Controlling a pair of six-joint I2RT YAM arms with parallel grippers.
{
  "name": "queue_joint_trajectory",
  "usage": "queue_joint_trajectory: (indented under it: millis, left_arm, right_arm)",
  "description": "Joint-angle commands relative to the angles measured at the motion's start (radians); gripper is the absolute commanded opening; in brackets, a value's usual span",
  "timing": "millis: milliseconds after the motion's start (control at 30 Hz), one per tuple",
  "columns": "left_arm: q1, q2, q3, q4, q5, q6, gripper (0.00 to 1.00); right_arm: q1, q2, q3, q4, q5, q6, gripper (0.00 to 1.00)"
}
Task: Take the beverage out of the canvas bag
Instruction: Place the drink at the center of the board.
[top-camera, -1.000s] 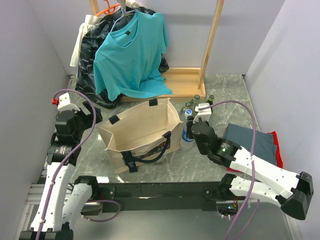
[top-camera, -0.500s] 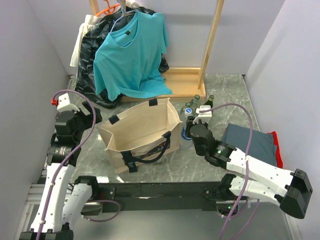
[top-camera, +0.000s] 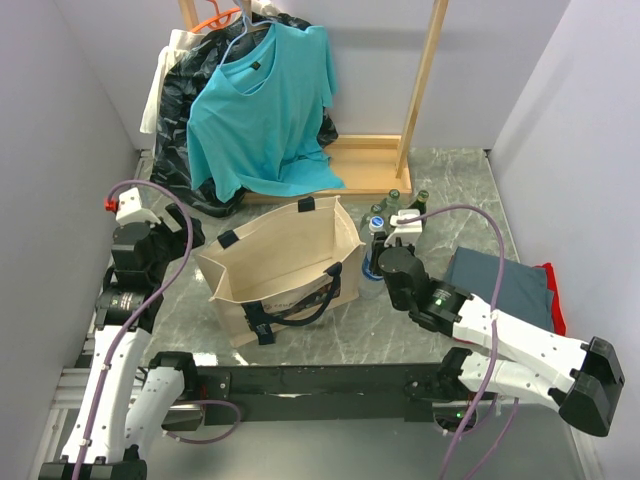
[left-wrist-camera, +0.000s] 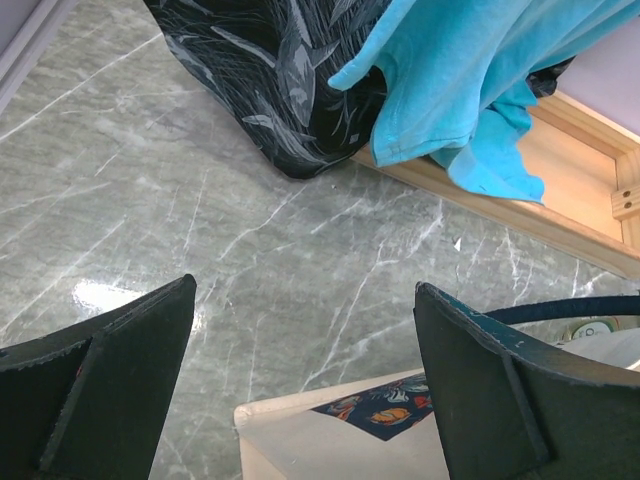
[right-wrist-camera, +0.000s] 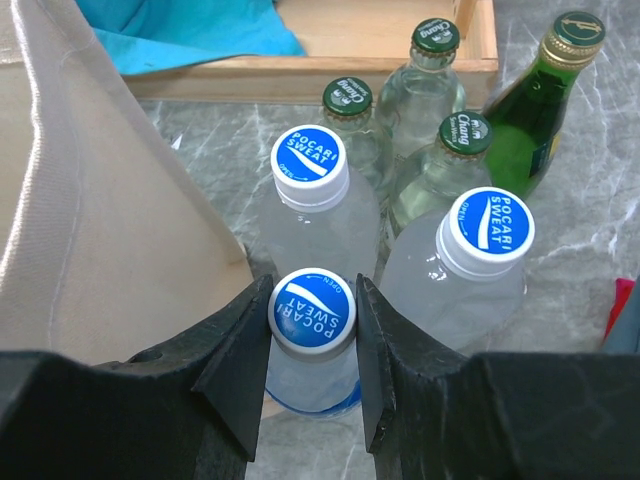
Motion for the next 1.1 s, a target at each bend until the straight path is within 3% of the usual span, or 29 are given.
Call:
queue_joint_trajectory:
  millis: [0,100,167,300,1000,1067]
  left_arm:
    - [-0.001,-0.012,0.010,0.033,-0.002,0.021,0.96]
    - [-0.001,-0.007,0.013,0.035,0.009,0.021,0.96]
    - [-0.001,-0.009,0.010,0.038,0.038,0.027,0.96]
    - [-0.001,-0.009,0.005,0.047,0.085,0.012,0.96]
    - [-0.001,-0.015,0.062,0.016,0.070,0.005,0.96]
    - [-0.001,-0.009,0.071,0.015,0.069,0.008,0.96]
  right_arm:
    - [0.008,0.004,0.099,0.017,-0.002,0.047,0.38]
    - [0.010,-0.004,0.103,0.012,-0.018,0.047,0.39]
    - [0.010,-0.006,0.105,0.010,-0.026,0.050,0.52]
    - [0.012,-0.009,0.106,0.000,-0.037,0.061,0.52]
    - [0.013,-0.096,0.168,-0.105,-0.003,0.025,0.56]
    - [0.012,-0.108,0.182,-0.123,0.014,0.021,0.64]
